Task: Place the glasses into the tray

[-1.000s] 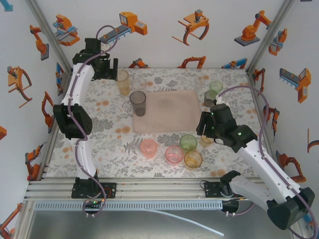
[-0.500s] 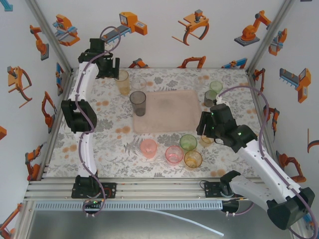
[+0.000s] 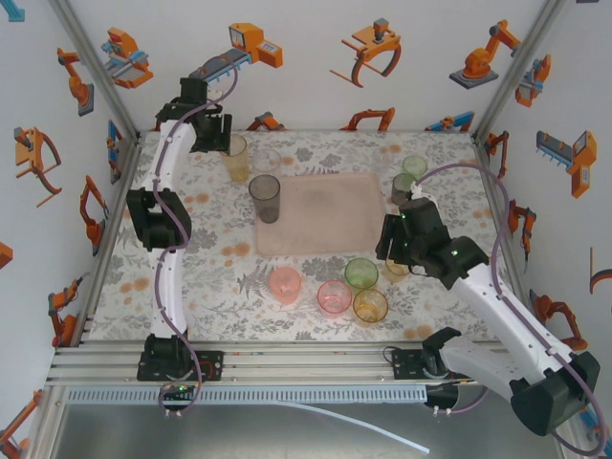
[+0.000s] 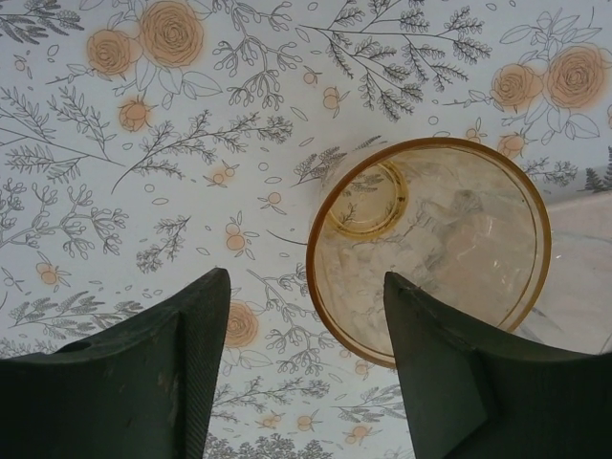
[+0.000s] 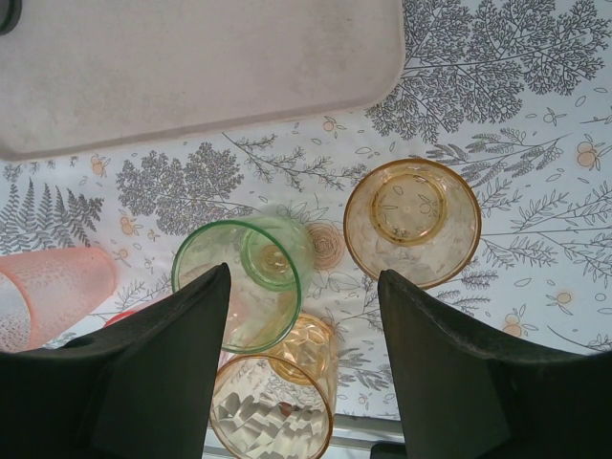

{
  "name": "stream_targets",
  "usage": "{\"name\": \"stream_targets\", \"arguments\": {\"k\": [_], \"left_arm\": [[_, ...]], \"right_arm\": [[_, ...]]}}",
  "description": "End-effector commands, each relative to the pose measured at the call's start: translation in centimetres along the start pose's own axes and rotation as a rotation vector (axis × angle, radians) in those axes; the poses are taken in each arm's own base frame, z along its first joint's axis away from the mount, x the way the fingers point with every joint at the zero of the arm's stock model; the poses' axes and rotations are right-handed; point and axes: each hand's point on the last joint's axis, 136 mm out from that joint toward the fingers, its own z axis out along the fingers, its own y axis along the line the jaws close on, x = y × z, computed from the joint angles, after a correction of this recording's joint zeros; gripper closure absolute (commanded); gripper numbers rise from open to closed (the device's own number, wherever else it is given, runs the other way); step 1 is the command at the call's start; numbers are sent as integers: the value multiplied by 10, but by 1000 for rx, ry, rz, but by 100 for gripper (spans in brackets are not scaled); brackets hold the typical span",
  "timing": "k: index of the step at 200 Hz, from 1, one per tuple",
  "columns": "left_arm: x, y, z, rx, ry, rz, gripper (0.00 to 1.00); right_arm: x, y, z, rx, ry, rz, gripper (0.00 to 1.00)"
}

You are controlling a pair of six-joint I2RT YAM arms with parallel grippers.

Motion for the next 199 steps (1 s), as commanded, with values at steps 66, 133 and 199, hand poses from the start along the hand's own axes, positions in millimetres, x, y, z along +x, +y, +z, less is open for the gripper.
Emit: {"name": "stream_targets", "arguments": {"k": [66,133,199], "left_arm": [[-3,-4,5,-15,-9,19,55],[-6,-7,3,-32,-17,49,63],[-3,-5,2,-63,-5,56,73]], "right_arm": [[-16,2,-1,21,-25,-18,41],[-12,-2,0,28,-29,-12,40],[-8,-4,-1,26,-32,-2,41]]}}
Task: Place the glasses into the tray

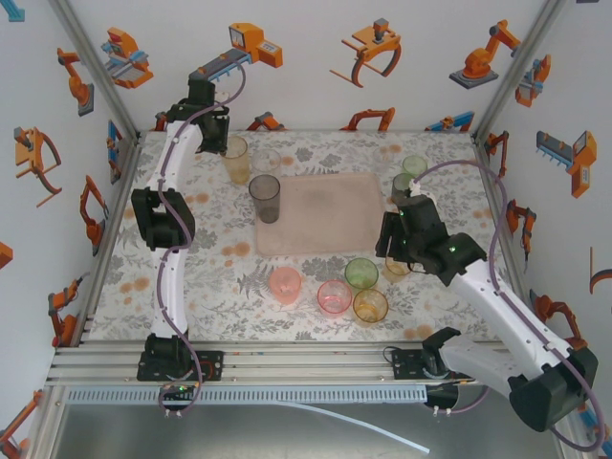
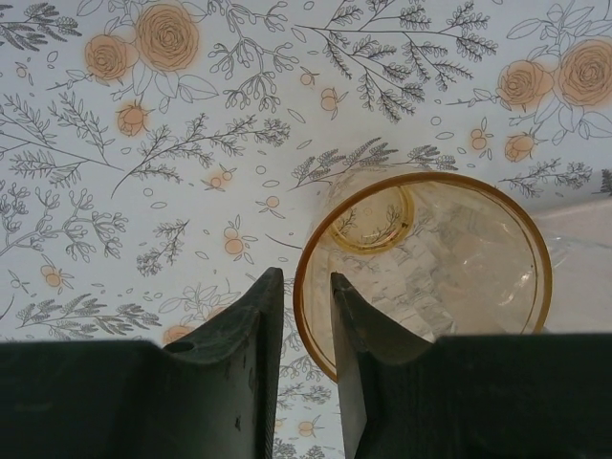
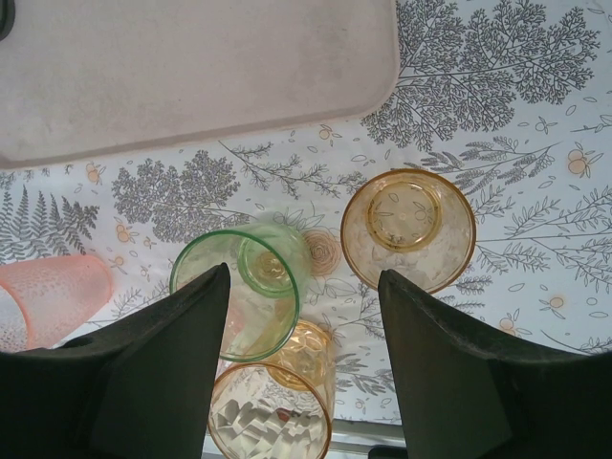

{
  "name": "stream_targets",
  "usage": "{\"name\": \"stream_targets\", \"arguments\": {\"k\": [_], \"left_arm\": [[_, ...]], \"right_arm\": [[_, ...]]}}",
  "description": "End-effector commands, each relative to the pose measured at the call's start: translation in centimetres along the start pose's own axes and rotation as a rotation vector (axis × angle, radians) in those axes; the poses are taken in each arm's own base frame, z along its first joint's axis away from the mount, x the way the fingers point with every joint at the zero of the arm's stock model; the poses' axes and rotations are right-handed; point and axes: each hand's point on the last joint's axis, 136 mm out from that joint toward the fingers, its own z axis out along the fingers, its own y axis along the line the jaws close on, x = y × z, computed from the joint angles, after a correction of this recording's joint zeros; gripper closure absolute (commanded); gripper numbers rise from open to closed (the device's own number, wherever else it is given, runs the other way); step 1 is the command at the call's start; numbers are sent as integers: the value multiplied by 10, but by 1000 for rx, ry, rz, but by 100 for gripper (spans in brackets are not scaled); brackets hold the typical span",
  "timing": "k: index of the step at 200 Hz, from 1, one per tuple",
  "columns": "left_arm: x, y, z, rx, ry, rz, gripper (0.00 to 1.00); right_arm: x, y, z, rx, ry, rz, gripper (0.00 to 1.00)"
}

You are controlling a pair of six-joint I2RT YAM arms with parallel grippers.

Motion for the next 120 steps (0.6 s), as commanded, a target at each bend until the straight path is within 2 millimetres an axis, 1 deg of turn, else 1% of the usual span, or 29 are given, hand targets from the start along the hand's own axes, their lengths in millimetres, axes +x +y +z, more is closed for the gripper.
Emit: {"name": "stream_targets", "arguments": {"k": [1,37,47,58,66,88,120], "left_arm": [[-4,2,-2,-22,-9,22,73],[-2,6,-3,-45,-4,23,77],[-1,7,-3,-51,0,23,81],[0,8,-2,-53,5,23,81],[1,7,-3,-53,7,25,84],[3,8,-3,-55,14,26,87],[0,8,-7,-53,4,26,91]], "right_arm": [[-2,-4,-2,11,-26,7,40],[-1,-5,-3,9,-30,10,40],[0,-6,-2,9,-28,10,40],[1,-6,-2,8,-29,12,40],[1,-6,-2,7,-29,12,40],[1,-6,-1,7,-30,12,40],[1,-6,-1,5,-30,12,40]]}}
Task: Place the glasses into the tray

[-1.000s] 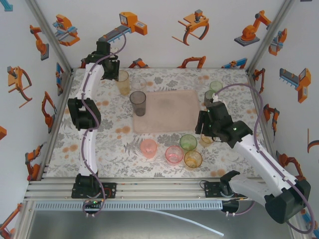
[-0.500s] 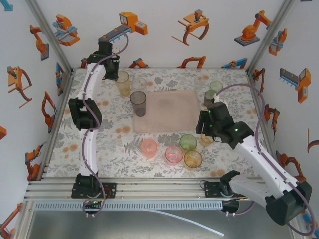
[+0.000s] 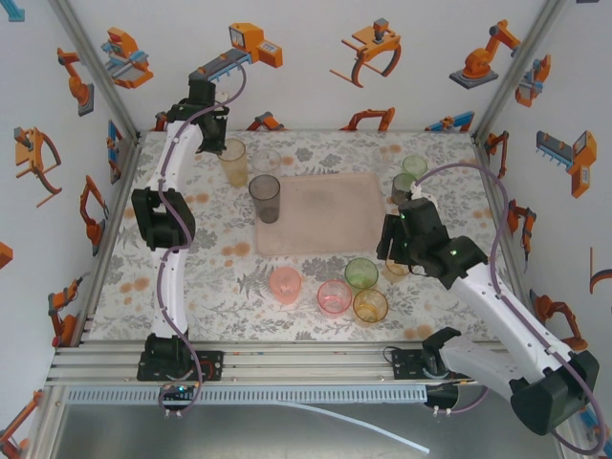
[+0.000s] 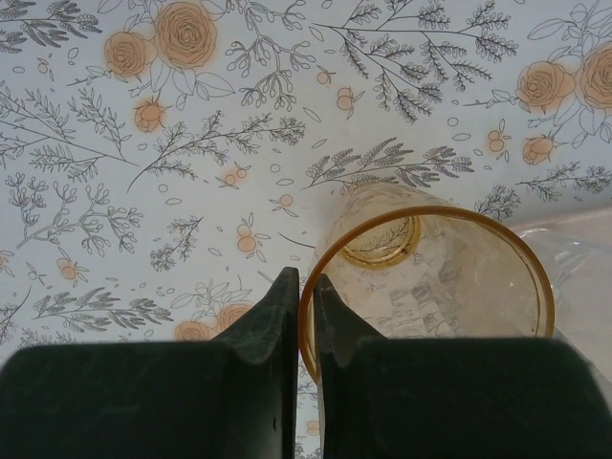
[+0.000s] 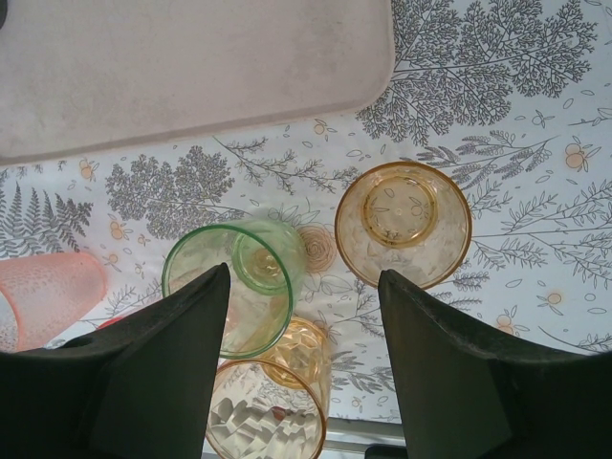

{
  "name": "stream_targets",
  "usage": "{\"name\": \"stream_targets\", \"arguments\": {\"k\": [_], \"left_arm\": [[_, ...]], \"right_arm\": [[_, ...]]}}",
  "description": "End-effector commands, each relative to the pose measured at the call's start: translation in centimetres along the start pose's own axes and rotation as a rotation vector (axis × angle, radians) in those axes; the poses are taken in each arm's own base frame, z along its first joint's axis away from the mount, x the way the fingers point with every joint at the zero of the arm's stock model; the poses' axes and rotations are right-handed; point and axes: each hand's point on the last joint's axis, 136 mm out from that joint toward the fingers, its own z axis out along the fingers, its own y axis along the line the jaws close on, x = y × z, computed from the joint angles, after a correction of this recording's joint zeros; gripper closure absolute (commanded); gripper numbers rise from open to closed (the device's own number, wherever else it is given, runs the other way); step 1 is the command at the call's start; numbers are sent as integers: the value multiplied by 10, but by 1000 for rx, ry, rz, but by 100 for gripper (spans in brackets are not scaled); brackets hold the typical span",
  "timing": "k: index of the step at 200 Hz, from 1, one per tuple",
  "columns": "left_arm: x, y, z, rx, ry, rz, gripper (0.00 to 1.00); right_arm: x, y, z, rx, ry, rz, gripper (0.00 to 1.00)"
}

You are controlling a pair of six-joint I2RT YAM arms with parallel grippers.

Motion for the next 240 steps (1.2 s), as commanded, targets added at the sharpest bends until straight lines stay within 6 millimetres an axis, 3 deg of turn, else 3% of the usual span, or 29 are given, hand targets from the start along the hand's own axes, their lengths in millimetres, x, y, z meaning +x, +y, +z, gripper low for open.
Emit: {"name": "stream_targets", "arguments": {"k": [1,27,130,240], "left_arm": [[-1,2,-7,-16,1,18,91],[-4,2,-13,-16,-9,20,95],[-12,8,-44,-14,-33,20,95],[-8,10,-73,11,-24,17,96]], "right_arm": [[-4,-2,-1,2,-29,13,40],[-2,-2,1,2,-27,13,40],[-3,-1,2,-4,-27,14,40],[-9,4,2,-16,-30,6,40]]}}
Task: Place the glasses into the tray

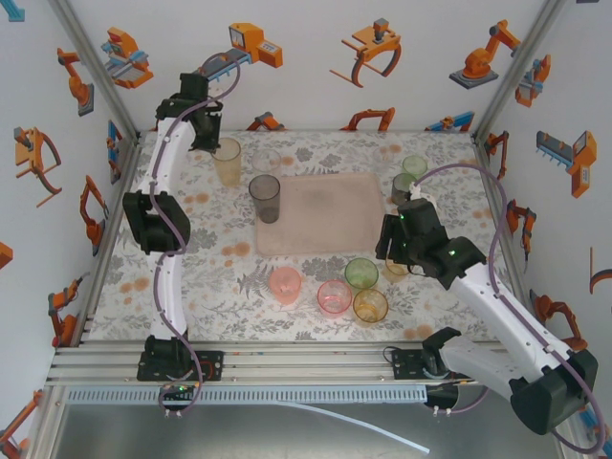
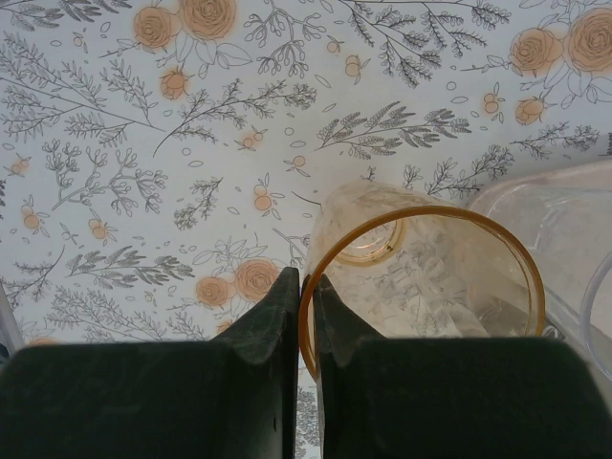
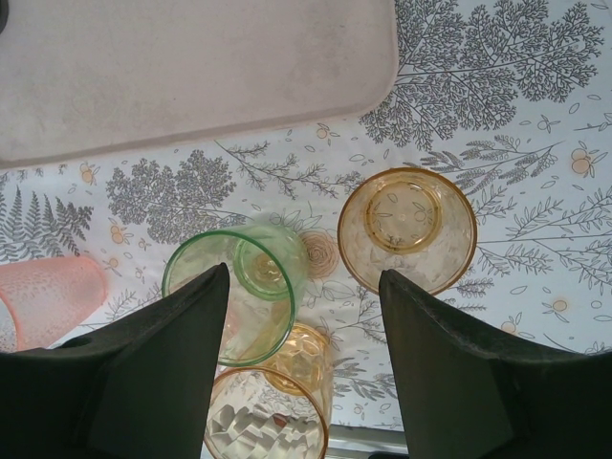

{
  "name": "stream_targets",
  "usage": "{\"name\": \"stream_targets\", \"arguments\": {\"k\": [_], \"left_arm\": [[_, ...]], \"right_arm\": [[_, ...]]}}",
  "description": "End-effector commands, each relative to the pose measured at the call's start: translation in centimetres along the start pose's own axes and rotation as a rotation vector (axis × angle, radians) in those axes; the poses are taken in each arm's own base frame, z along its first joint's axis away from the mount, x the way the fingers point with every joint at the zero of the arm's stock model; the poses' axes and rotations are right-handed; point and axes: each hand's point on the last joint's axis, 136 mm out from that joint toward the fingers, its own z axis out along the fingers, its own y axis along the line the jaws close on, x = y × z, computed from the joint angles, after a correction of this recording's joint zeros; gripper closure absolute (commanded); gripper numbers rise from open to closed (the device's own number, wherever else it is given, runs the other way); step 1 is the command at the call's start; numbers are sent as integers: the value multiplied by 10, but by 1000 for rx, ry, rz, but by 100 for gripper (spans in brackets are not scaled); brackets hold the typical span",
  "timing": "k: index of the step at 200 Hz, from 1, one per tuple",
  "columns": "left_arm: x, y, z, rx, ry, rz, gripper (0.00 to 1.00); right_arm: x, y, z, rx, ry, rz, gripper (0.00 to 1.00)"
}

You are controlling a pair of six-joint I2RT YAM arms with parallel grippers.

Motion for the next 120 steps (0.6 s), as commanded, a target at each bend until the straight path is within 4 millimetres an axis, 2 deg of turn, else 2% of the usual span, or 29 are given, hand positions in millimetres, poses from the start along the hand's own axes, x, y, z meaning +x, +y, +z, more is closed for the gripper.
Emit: {"name": "stream_targets", "arguments": {"k": [1,120], "left_arm": [[-7,3,-34,13,-31,7,96],[30,7,-67,40,38,-16,97]], "right_arm": [[-9,4,-2,-12,-27,5,40],[-10,6,-1,-25,-28,2,40]]}}
